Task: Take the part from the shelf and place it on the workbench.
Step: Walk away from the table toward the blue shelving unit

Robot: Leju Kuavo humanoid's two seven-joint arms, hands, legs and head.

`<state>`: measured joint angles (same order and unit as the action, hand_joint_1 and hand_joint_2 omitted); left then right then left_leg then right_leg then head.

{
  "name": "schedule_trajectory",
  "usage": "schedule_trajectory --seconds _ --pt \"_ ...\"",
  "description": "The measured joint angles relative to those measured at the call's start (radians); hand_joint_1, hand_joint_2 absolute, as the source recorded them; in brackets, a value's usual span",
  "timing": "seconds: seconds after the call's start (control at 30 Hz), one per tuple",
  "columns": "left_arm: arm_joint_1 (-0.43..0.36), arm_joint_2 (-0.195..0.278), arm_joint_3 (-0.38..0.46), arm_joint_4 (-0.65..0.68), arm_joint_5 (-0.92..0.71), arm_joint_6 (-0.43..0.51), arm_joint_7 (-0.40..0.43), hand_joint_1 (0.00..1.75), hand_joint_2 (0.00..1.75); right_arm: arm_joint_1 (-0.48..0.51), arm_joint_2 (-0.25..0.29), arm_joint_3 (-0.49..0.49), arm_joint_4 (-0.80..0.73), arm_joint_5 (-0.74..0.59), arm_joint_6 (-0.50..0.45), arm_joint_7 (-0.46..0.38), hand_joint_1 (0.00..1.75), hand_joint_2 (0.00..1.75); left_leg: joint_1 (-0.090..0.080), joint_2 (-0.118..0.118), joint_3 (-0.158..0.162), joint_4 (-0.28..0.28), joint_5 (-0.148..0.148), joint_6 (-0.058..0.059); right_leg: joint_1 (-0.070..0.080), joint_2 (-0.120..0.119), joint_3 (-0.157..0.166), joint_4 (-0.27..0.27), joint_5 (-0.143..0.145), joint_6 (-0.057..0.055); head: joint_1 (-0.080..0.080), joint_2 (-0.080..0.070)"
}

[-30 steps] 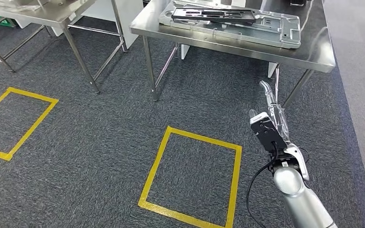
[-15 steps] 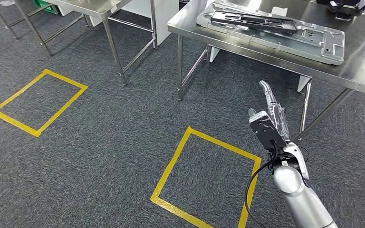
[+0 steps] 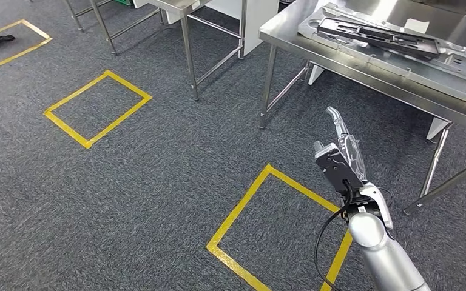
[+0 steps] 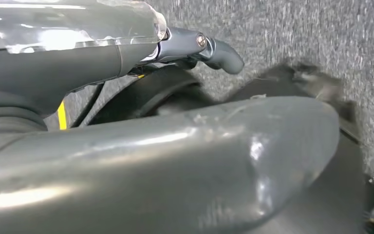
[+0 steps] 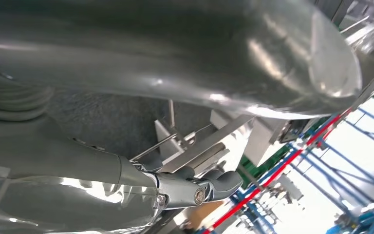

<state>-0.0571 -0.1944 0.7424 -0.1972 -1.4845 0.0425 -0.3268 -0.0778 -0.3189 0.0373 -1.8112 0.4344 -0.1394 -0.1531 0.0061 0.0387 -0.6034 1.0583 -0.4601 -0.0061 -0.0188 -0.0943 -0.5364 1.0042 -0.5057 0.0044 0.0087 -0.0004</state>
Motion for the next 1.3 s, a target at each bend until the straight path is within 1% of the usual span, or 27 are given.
schedule_trajectory --seconds 0.07,0.13,0.2,0.27,0.3,0.33,0.37,0.4,0.43,0.5,0.57,0.63,0.67,0.7,0.77,0.8,0.83,0.87,0.9,0.93,1.0,1.07,1.13,1.17,1.2,1.27,1.3 --pt "0.001 0.0 0.0 0.0 0.001 0.0 0.001 0.0 0.0 0.002 0.001 0.002 0.0 0.009 0.003 -0.003 0.0 0.0 -0.008 0.002 0.014 -0.033 0.002 0.012 0.005 -0.017 0.003 -0.001 -0.003 0.011 0.001 0.0" --pt "0.005 0.0 0.0 0.0 0.002 0.001 0.002 0.0 0.0 0.004 0.003 0.007 0.0 0.02 0.004 -0.005 0.0 0.0 -0.006 -0.018 0.013 -0.04 0.008 0.024 0.003 -0.023 0.008 -0.002 -0.006 0.022 0.002 0.0" --pt "0.007 0.0 0.0 0.0 0.002 0.001 0.004 0.0 0.0 0.008 0.007 0.011 -0.001 0.03 0.003 -0.006 0.0 0.0 -0.002 -0.036 0.018 -0.052 0.015 0.038 -0.002 0.016 -0.005 0.034 -0.036 0.03 0.003 0.0" --pt "0.005 0.0 0.0 0.0 0.002 0.0 0.004 0.0 0.0 0.02 0.008 0.014 -0.002 0.04 0.001 -0.006 0.0 0.0 -0.002 -0.056 0.02 -0.056 0.019 0.047 -0.004 0.071 -0.062 0.15 -0.099 0.031 0.005 0.0" --pt "0.004 0.0 0.0 0.0 0.002 0.0 0.005 0.0 0.0 0.029 0.009 0.015 -0.002 0.045 0.0 -0.007 0.0 0.0 -0.004 -0.068 0.019 -0.056 0.019 0.049 -0.004 0.085 -0.097 0.217 -0.125 0.031 0.005 0.0" --pt "0.004 -0.001 0.0 0.0 0.002 -0.001 0.006 0.0 0.0 0.042 0.01 0.016 -0.002 0.051 -0.002 -0.008 0.0 0.0 -0.005 -0.081 0.019 -0.055 0.019 0.049 -0.004 0.09 -0.122 0.262 -0.135 0.032 0.005 0.0" --pt "0.005 -0.001 0.0 0.0 0.002 -0.002 0.008 0.0 0.0 0.055 0.011 0.017 -0.004 0.057 -0.003 -0.009 0.0 0.0 -0.006 -0.095 0.019 -0.054 0.018 0.05 -0.004 0.093 -0.132 0.272 -0.124 0.031 0.005 0.0" --pt "0.007 -0.001 0.0 0.0 0.001 -0.003 0.009 0.0 0.0 0.067 0.012 0.018 -0.005 0.062 -0.005 -0.01 0.0 0.0 -0.006 -0.11 0.02 -0.052 0.018 0.049 -0.005 0.095 -0.123 0.243 -0.094 0.03 0.005 0.0" --pt "0.008 -0.001 0.0 0.0 0.001 -0.003 0.01 0.0 0.0 0.076 0.014 0.019 -0.008 0.066 -0.006 -0.012 0.0 0.0 -0.005 -0.124 0.02 -0.049 0.017 0.047 -0.007 0.104 -0.099 0.183 -0.054 0.029 0.005 0.0" --pt "0.009 -0.001 0.0 0.0 0.001 -0.003 0.01 0.0 0.0 0.087 0.016 0.019 -0.013 0.07 -0.008 -0.018 0.0 0.0 -0.006 -0.148 0.017 -0.04 0.013 0.04 -0.011 0.149 -0.047 0.064 -0.001 0.025 0.005 0.0" --pt "0.009 -0.001 0.0 0.0 0.001 -0.003 0.01 0.0 0.0 0.094 0.017 0.02 -0.018 0.074 -0.009 -0.021 0.0 0.0 -0.006 -0.169 0.008 -0.037 0.013 0.028 -0.01 0.173 -0.029 0.02 0.006 0.019 0.004 0.0" --pt "0.012 -0.001 0.0 0.0 0.001 -0.003 0.011 0.0 0.0 0.098 0.018 0.021 -0.022 0.075 -0.01 -0.022 0.0 0.0 -0.004 -0.182 0.003 -0.038 0.015 0.016 -0.009 0.152 -0.026 0.014 0.009 0.008 0.004 0.0" --pt "0.013 -0.001 0.0 0.0 0.001 -0.003 0.011 0.0 0.0 0.098 0.019 0.022 -0.024 0.075 -0.011 -0.022 0.0 0.0 -0.005 -0.167 -0.001 -0.029 0.008 0.011 -0.01 0.14 -0.022 0.01 0.011 0.001 0.004 0.0" --pt "0.013 -0.001 0.0 0.0 0.001 -0.003 0.011 0.0 0.0 0.099 0.02 0.022 -0.027 0.076 -0.011 -0.023 0.0 0.0 -0.006 -0.14 -0.013 -0.003 -0.009 0.006 -0.011 0.126 -0.019 0.006 0.012 -0.007 0.003 0.0" --pt "0.011 -0.001 0.0 0.0 0.0 -0.003 0.013 0.0 0.0 0.104 0.021 0.023 -0.029 0.078 -0.012 -0.023 0.0 0.0 -0.007 -0.075 -0.064 0.109 -0.072 -0.001 -0.008 0.096 -0.014 0.002 0.01 -0.018 0.001 0.0" --pt "0.01 -0.001 0.0 0.0 0.0 -0.003 0.014 0.0 0.0 0.108 0.022 0.023 -0.03 0.079 -0.012 -0.023 0.0 0.0 -0.005 -0.059 -0.097 0.179 -0.104 -0.003 -0.005 0.08 -0.012 0.002 0.009 -0.021 0.0 0.0" --pt "0.009 -0.001 0.0 0.0 -0.001 -0.003 0.015 0.0 0.0 0.111 0.023 0.023 -0.03 0.079 -0.012 -0.024 0.0 0.0 -0.003 -0.052 -0.123 0.232 -0.121 -0.005 -0.003 0.064 -0.011 0.002 0.007 -0.022 0.0 0.0" --pt "0.009 -0.001 0.0 0.0 -0.001 -0.002 0.016 0.0 0.0 0.113 0.024 0.023 -0.03 0.08 -0.012 -0.024 0.0 0.0 -0.001 -0.047 -0.132 0.252 -0.121 -0.007 -0.002 0.049 -0.009 0.002 0.005 -0.022 0.0 0.0" --pt "0.01 -0.001 0.0 0.0 -0.001 -0.002 0.018 0.0 0.0 0.115 0.025 0.023 -0.03 0.08 -0.012 -0.024 0.0 0.0 -0.001 -0.043 -0.121 0.232 -0.102 -0.007 -0.001 0.035 -0.006 0.003 0.002 -0.021 0.0 0.0" --pt "0.01 -0.001 0.0 0.0 -0.002 -0.001 0.021 0.0 0.0 0.115 0.025 0.023 -0.03 0.08 -0.012 -0.024 0.0 0.0 -0.001 -0.034 -0.089 0.174 -0.069 -0.004 -0.001 0.022 -0.002 0.003 -0.001 -0.019 0.0 0.0" --pt "0.009 -0.001 0.0 0.0 -0.003 0.001 0.024 0.0 0.0 0.113 0.025 0.023 -0.03 0.08 -0.008 -0.024 0.0 0.0 -0.007 0.009 -0.014 0.033 -0.013 0.005 0.002 0.001 0.007 0.004 -0.009 -0.011 0.0 0.0" --pt "0.007 -0.001 -0.002 0.0 -0.004 0.001 0.026 0.0 0.0 0.106 0.025 0.023 -0.028 0.08 -0.001 -0.024 0.0 0.0 -0.014 0.033 0.018 -0.032 0.003 0.017 0.007 -0.018 0.013 0.004 -0.014 -0.001 0.002 0.0" --pt "0.007 -0.002 -0.003 0.0 -0.007 0.002 0.028 0.0 0.0 0.095 0.025 0.023 -0.025 0.079 0.007 -0.024 0.0 0.0 -0.016 0.011 0.016 -0.039 0.006 0.027 0.007 -0.034 0.016 0.001 -0.017 0.01 0.003 0.0" --pt "0.008 -0.002 -0.004 0.0 -0.009 0.003 0.029 0.0 0.0 0.09 0.026 0.024 -0.023 0.079 0.01 -0.024 0.0 0.0 -0.015 0.0 0.017 -0.044 0.01 0.032 0.005 -0.024 0.017 0.005 -0.022 0.016 0.004 0.0" --pt "0.007 -0.002 -0.005 0.0 -0.01 0.005 0.031 0.0 0.0 0.086 0.025 0.024 -0.022 0.079 0.012 -0.024 0.0 0.0 -0.013 -0.012 0.019 -0.05 0.014 0.039 0.001 -0.001 0.011 0.021 -0.036 0.02 0.004 0.0" --pt "0.004 -0.003 -0.008 0.0 -0.012 0.009 0.032 0.0 0.0 0.082 0.025 0.025 -0.018 0.078 0.014 -0.024 0.0 0.0 -0.01 -0.035 0.022 -0.057 0.019 0.048 -0.004 0.063 -0.035 0.116 -0.091 0.025 0.007 0.0" --pt "0.001 -0.003 -0.009 0.0 -0.012 0.01 0.033 0.0 0.0 0.082 0.025 0.025 -0.016 0.077 0.014 -0.024 0.0 0.0 -0.011 -0.048 0.021 -0.057 0.02 0.05 -0.004 0.081 -0.071 0.185 -0.121 0.026 0.007 0.0"
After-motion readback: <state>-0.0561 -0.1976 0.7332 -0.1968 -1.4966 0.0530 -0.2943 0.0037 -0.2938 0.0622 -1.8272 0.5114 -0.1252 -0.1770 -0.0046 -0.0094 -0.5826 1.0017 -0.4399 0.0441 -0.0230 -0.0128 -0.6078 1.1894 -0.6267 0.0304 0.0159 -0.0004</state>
